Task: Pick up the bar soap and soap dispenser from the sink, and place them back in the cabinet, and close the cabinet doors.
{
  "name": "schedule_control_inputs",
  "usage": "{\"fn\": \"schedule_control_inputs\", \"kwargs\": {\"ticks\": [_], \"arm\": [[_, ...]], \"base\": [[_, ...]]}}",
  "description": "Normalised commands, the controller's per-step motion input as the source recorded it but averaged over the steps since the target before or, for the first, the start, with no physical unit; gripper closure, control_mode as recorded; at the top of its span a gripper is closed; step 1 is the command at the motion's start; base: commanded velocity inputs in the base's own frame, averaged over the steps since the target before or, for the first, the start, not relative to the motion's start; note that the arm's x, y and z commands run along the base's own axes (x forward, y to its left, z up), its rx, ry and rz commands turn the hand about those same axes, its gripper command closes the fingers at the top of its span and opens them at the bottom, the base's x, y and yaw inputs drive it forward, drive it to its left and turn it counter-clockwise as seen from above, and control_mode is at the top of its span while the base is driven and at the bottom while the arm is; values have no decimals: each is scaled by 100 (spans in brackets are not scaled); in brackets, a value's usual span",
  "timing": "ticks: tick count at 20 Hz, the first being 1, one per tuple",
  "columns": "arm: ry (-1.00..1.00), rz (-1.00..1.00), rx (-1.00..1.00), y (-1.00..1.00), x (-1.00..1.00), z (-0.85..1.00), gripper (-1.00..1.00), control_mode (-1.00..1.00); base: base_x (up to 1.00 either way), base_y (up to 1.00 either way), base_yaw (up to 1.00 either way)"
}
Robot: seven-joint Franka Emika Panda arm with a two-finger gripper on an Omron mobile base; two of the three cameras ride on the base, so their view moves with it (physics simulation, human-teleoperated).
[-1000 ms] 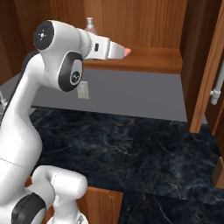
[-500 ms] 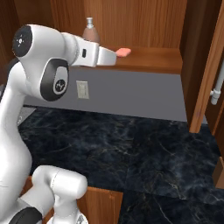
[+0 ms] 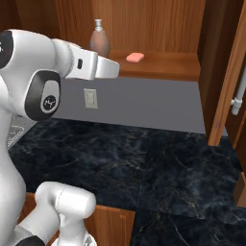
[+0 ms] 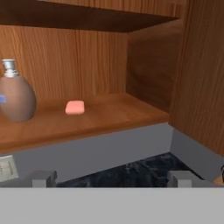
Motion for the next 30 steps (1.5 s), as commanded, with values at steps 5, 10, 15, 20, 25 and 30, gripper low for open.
{"fn": "schedule_control_inputs", "kwargs": {"ticks": [5, 10, 15, 20, 25, 30], "arm": [[1, 1, 0, 13, -38, 4, -100, -100], [-2, 4, 1, 16, -47, 1, -100, -100], [0, 7, 3, 21, -41, 1, -100, -100], [0, 8, 5, 18, -45, 0, -100, -100], [0, 5, 8, 14, -48, 0, -100, -100], [0, 2, 13, 11, -48, -1, -100, -100]], "base": [[0, 0, 0], [0, 0, 0], [0, 0, 0], [0, 0, 0], [0, 0, 0], [0, 0, 0]]}}
